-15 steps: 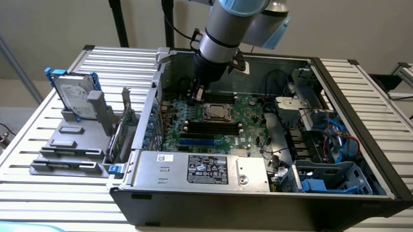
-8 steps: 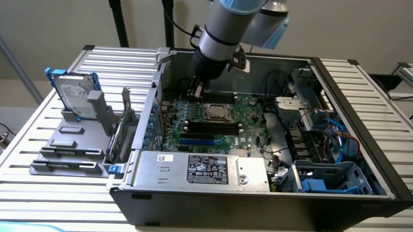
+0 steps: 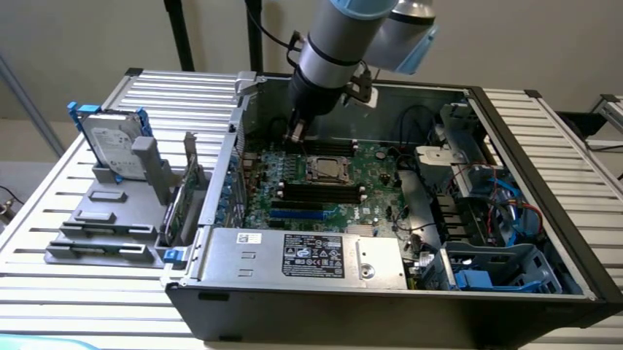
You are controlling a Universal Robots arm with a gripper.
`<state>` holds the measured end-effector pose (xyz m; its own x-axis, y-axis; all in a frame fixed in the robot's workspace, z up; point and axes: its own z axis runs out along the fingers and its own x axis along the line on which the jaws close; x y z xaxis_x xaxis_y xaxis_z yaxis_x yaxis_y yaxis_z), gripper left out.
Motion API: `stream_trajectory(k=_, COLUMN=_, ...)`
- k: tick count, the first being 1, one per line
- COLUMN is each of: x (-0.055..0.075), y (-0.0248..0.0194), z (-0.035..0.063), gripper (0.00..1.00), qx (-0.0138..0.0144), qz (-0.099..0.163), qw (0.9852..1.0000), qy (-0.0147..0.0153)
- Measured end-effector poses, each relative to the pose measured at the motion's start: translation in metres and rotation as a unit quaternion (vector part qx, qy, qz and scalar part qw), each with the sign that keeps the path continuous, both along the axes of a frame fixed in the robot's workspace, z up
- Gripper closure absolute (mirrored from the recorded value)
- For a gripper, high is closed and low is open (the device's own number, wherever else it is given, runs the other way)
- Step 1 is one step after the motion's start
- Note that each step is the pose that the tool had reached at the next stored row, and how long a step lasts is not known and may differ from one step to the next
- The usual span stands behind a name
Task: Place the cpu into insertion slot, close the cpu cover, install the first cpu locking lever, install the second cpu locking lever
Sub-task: 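Install the first cpu locking lever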
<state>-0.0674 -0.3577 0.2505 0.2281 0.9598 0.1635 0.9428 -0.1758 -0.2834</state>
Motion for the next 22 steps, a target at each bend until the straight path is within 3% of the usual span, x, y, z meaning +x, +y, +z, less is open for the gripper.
stream_trajectory(k=6, x=-0.001, y=0.0000, z=0.0043, gripper=0.89, qx=0.0112, qz=-0.030, qw=0.9995, qy=0.0001)
stream_trajectory(k=8, x=-0.001, y=0.0000, z=0.0045, gripper=0.89, qx=0.0130, qz=-0.041, qw=0.9991, qy=0.0002)
stream_trajectory(k=22, x=-0.013, y=0.0009, z=-0.0012, gripper=0.89, qx=0.0130, qz=-0.091, qw=0.9958, qy=-0.0005)
